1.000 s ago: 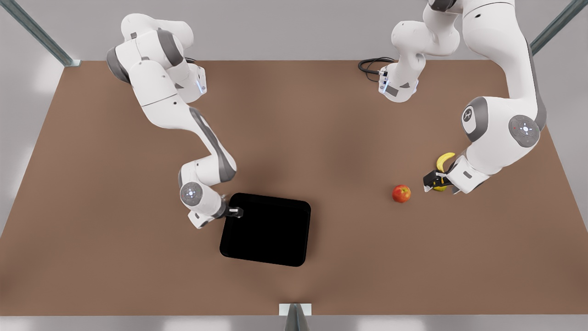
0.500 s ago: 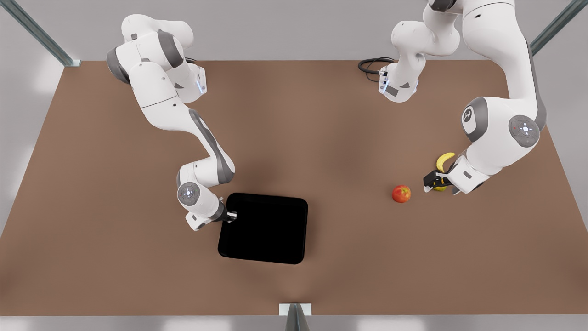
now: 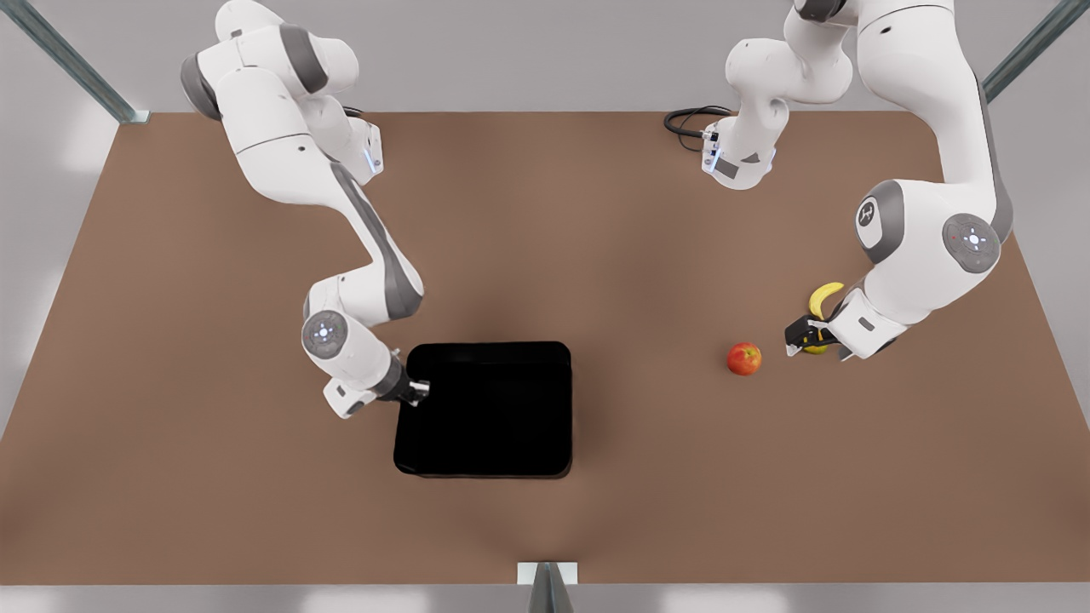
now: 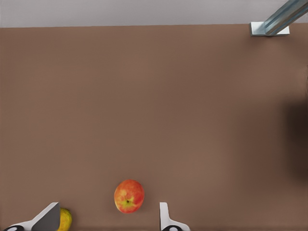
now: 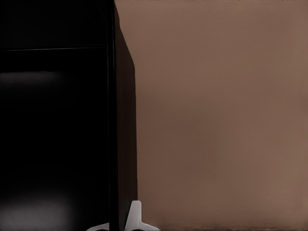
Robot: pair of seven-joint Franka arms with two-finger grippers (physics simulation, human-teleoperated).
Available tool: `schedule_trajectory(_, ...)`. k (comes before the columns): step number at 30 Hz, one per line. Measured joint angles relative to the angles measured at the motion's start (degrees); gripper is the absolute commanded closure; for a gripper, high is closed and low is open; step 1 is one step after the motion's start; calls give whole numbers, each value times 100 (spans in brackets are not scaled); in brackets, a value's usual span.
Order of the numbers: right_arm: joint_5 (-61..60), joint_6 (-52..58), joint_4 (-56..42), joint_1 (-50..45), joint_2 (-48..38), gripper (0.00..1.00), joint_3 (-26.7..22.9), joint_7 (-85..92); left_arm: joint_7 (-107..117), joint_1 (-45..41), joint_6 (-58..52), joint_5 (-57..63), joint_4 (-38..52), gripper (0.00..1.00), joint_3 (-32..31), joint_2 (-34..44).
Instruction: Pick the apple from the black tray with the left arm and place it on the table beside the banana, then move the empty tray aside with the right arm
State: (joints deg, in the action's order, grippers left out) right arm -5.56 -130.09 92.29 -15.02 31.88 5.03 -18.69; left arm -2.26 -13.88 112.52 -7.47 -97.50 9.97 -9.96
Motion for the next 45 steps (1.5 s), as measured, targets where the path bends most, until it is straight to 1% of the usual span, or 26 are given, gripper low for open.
schedule_trajectory(4, -30, 749, -17, 55, -412, 87, -554, 328, -3, 0, 2, -1, 0, 0, -3, -2)
schedule_trajectory(8, -56, 1341, -28, 113, -560, 87, -1034, 792, -5, -1, 1, 0, 0, 0, -4, -2)
schedule_trajectory(15, -320, 1836, -62, 220, -555, 88, -2029, 1881, -5, -1, 2, 1, 0, 0, -5, -2)
schedule_trajectory(17, -397, 1901, -67, 235, -554, 88, -2243, 2213, -5, -1, 3, 2, 0, 0, -5, -2)
schedule_trajectory(20, -505, 1970, -68, 271, -548, 88, -2385, 2672, -5, -1, 4, 2, 0, 0, -5, -6)
schedule_trajectory(23, -575, 2010, -70, 298, -467, 89, -2414, 3064, -5, -9, 5, 3, 0, 0, -5, -10)
schedule_trajectory(25, -597, 2004, -149, 340, -173, 91, -2435, 3288, -4, -11, 5, 3, 0, 0, -5, -11)
schedule_trajectory(29, -705, 1982, -367, 405, 363, 89, -2551, 3662, 21, -20, 3, 163, 1, 0, -29, -11)
schedule_trajectory(30, -737, 1978, -421, 408, 453, 87, -2567, 3741, 30, -37, 3, 204, 7, 0, -34, -13)
schedule_trajectory(31, -756, 1975, -450, 410, 503, 75, -2576, 3814, 37, -46, 1, 239, 52, 0, -38, -33)
schedule_trajectory(32, -762, 1972, -469, 408, 527, 23, -2579, 3877, 45, -49, -7, 258, 150, 0, -39, -73)
schedule_trajectory(33, -768, 1970, -481, 403, 525, 0, -2574, 3925, 51, -48, -15, 283, 261, 0, -40, -142)
schedule_trajectory(35, -784, 1970, -540, 393, 440, 0, -2561, 4013, 62, -94, -27, 321, 373, 0, -44, -220)
schedule_trajectory(37, -810, 1990, -621, 375, 150, 0, -2487, 4069, 73, -138, -33, 346, 402, 0, -42, -248)
schedule_trajectory(38, -811, 2049, -677, 467, -61, 0, -2293, 4073, 77, -140, -35, 354, 408, 0, -42, -253)
schedule_trajectory(39, -695, 2126, -714, 755, -352, 0, -1817, 4045, 82, -138, -36, 368, 410, 0, -41, -256)
schedule_trajectory(40, -404, 2191, -743, 1169, -634, 0, -1137, 3977, 87, -139, -37, 398, 412, 0, -42, -270)
schedule_trajectory(41, -85, 2247, -757, 1507, -840, 0, -585, 3896, 92, -140, -38, 421, 412, 0, -43, -281)
schedule_trajectory(42, 156, 2294, -765, 1685, -948, 0, -320, 3822, 97, -141, -39, 437, 413, 0, -44, -287)
schedule_trajectory(43, 335, 2333, -768, 1798, -998, 0, -180, 3755, 101, -142, -40, 449, 413, 0, -43, -289)
schedule_trajectory(45, 564, 2385, -772, 1884, -976, 0, -64, 3631, 110, -139, -41, 463, 413, 0, -41, -292)
